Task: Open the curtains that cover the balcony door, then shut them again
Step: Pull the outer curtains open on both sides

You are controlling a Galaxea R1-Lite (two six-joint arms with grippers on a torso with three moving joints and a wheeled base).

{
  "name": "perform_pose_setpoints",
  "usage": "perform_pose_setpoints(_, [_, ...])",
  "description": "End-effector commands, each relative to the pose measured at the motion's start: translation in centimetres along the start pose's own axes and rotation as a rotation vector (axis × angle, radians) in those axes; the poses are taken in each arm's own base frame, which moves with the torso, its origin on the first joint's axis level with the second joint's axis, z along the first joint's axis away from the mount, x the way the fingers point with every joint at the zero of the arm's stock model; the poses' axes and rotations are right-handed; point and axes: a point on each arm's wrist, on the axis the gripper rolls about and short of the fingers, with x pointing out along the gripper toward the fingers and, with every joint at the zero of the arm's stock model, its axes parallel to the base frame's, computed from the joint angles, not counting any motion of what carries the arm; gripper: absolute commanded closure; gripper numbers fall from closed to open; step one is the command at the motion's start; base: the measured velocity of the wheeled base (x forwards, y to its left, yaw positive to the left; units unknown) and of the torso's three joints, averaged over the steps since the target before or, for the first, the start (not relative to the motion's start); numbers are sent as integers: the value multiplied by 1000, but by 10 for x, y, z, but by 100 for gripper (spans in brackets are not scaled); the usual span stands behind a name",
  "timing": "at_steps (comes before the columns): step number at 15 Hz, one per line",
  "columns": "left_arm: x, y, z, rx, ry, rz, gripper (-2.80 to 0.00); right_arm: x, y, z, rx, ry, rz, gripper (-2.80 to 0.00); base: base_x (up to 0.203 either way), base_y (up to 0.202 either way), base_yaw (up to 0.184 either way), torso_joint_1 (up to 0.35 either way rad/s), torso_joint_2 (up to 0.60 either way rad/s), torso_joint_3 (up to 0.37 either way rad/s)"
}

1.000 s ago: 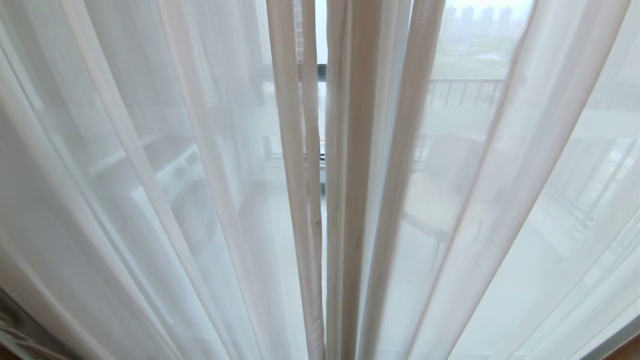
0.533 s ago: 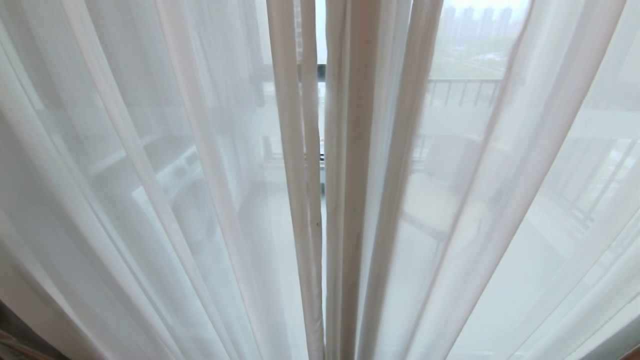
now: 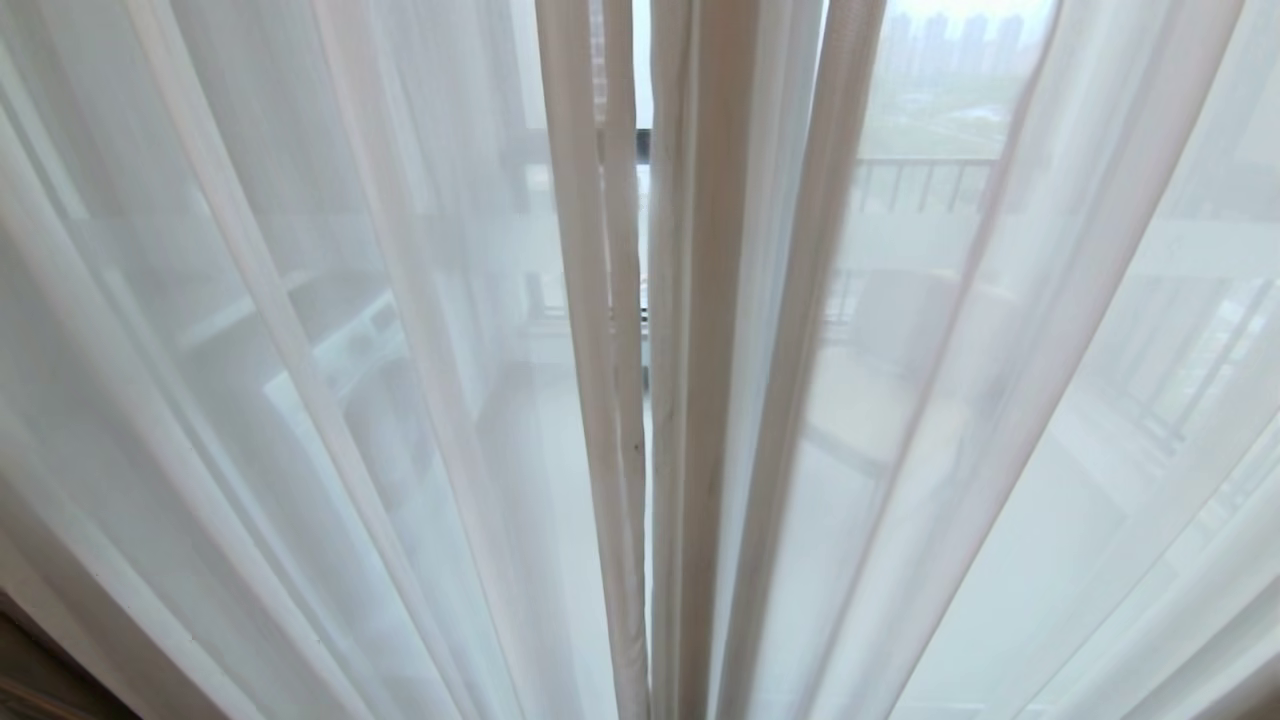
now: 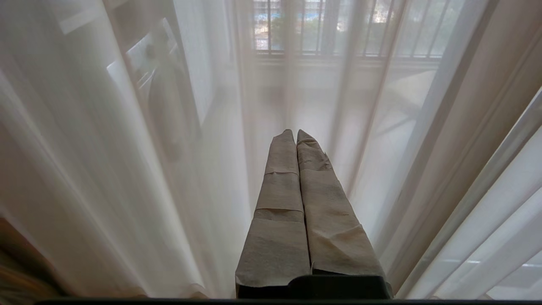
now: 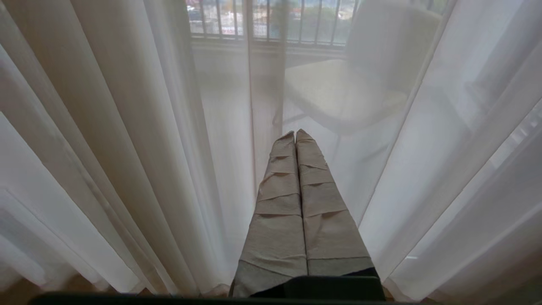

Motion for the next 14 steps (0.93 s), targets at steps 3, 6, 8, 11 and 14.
perform_pose_setpoints(3, [0,0,0,-1,-1,-1,0,-3,0,-2,2,-41,-1,0,0,0,0,0,0,0])
perform_pose_setpoints(6, [0,0,0,-1,0,0,0,-3,0,-2,2,-41,-1,0,0,0,0,0,0,0])
perform_pose_setpoints(8, [0,0,0,-1,0,-1,0,-3,0,-2,2,-39,-1,0,0,0,0,0,0,0])
perform_pose_setpoints(11, [0,0,0,-1,-1,-1,0,-3,0,-2,2,-41,-1,0,0,0,0,0,0,0])
perform_pose_setpoints(14, [0,0,0,-1,-1,-1,0,-3,0,-2,2,-39,-1,0,0,0,0,0,0,0])
